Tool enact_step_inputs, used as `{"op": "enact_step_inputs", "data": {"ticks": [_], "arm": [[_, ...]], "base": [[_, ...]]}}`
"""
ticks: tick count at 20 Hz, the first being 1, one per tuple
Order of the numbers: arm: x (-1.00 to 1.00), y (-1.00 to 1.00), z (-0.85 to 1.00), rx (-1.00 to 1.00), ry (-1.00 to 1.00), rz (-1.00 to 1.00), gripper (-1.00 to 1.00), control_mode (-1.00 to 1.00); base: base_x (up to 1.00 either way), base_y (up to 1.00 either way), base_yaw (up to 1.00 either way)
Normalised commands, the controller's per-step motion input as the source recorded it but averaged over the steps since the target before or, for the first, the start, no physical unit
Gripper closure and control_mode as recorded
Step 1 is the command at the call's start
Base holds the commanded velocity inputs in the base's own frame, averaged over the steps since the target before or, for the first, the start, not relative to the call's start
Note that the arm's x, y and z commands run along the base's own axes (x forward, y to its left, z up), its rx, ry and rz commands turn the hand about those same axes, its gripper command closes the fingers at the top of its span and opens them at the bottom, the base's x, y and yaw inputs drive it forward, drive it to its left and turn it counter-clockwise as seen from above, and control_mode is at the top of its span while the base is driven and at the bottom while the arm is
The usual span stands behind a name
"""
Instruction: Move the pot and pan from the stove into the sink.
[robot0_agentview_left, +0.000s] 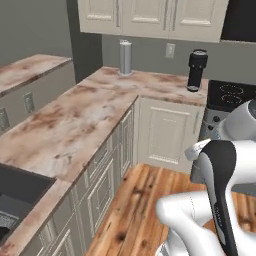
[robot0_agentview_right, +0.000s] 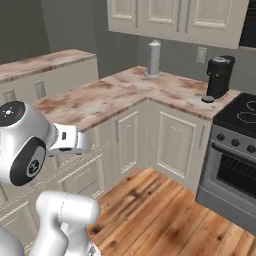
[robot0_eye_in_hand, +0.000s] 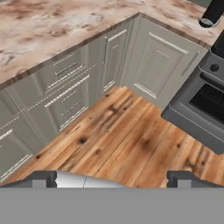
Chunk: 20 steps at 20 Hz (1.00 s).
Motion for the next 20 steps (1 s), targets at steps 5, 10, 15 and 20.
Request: {"op": "enact_step_inputs", "data": {"ticks": [5,10,15,20], "arm": [[0.00,0.00,0.00,0.00,0.00,0.00,-1.00,1.00],[0.00,0.00,0.00,0.00,0.00,0.00,-1.00,1.00],[0.00,0.00,0.00,0.00,0.00,0.00,-1.00,1.00],[0.00,0.00,0.00,0.00,0.00,0.00,-1.00,1.00]], "base": [[0.00,0.00,-0.50],[0.00,0.00,-0.50],[0.02,-0.01,-0.50],[0.04,-0.04,-0.49]]}}
